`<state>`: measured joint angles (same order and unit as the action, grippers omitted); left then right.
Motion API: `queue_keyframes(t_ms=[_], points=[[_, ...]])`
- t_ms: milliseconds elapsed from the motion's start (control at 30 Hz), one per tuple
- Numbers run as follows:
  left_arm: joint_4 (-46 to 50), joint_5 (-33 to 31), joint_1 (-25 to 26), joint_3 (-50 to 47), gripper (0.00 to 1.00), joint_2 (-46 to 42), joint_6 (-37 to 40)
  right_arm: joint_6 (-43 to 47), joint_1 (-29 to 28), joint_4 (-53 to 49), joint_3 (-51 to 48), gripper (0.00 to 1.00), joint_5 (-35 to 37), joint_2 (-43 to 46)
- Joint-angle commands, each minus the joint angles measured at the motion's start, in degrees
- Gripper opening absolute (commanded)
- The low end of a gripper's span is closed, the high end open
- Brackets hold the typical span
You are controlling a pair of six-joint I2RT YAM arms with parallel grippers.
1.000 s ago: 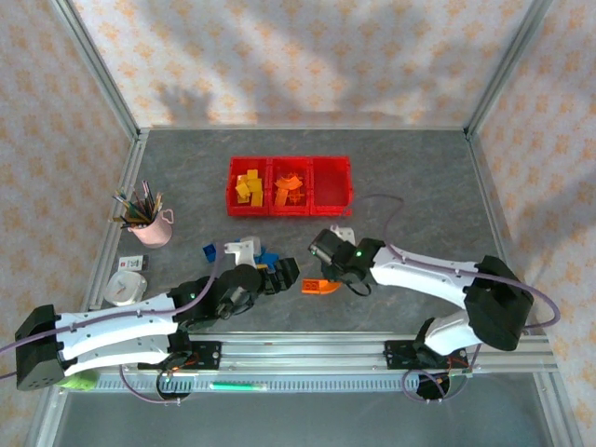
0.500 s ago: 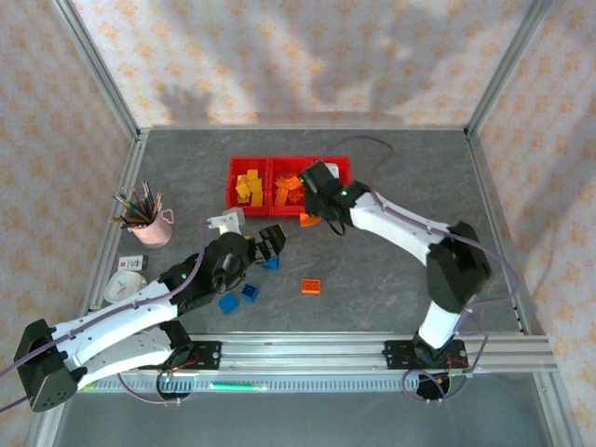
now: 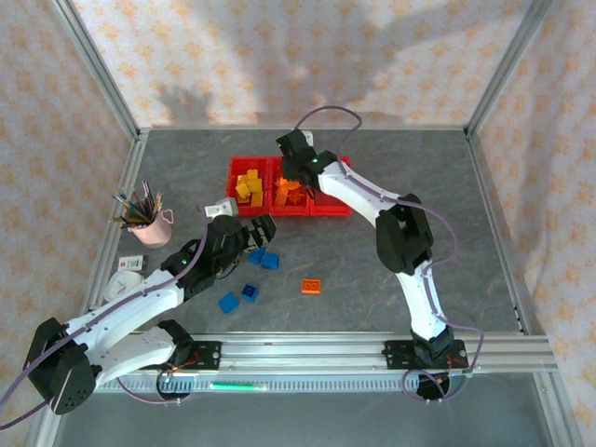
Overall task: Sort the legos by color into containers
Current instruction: Place the lego in the container, then pick up the lego from the bottom-center of the table.
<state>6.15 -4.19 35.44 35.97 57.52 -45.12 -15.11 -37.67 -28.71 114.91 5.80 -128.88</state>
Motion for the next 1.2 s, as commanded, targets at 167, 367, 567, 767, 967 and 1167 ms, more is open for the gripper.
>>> queue_keyframes(t_ms=[167, 367, 567, 767, 967, 1167], points=[[-1.07, 1.81, -0.72, 1.74, 0.99, 0.05, 1.71, 2.47, 0.24, -3.60, 3.53, 0.58, -0.22, 2.12], [-0.64, 3.81, -0.71, 1.36, 0.99, -1.07, 1.71, 1.29, -0.52, -0.93, -9.50, 0.64, -4.16, 13.64], [0.12, 5.68, 0.77, 0.21, 0.99, -2.79, 1.18, -1.50, -1.47, -0.18, -25.34, 0.68, -6.15, 25.20], [1.85, 3.13, 5.91, -1.43, 0.99, -5.20, -0.62, -3.15, -4.45, -0.88, -38.92, 0.74, -5.89, 35.09], [2.59, -0.50, 12.29, -4.00, 0.99, -7.78, -5.09, -5.05, -10.11, -2.72, -50.19, 0.77, -3.86, 41.87], [3.67, -4.62, 18.33, -6.40, 0.99, -9.94, -10.31, -10.61, -16.07, -3.35, -59.97, 0.79, -3.46, 47.08]])
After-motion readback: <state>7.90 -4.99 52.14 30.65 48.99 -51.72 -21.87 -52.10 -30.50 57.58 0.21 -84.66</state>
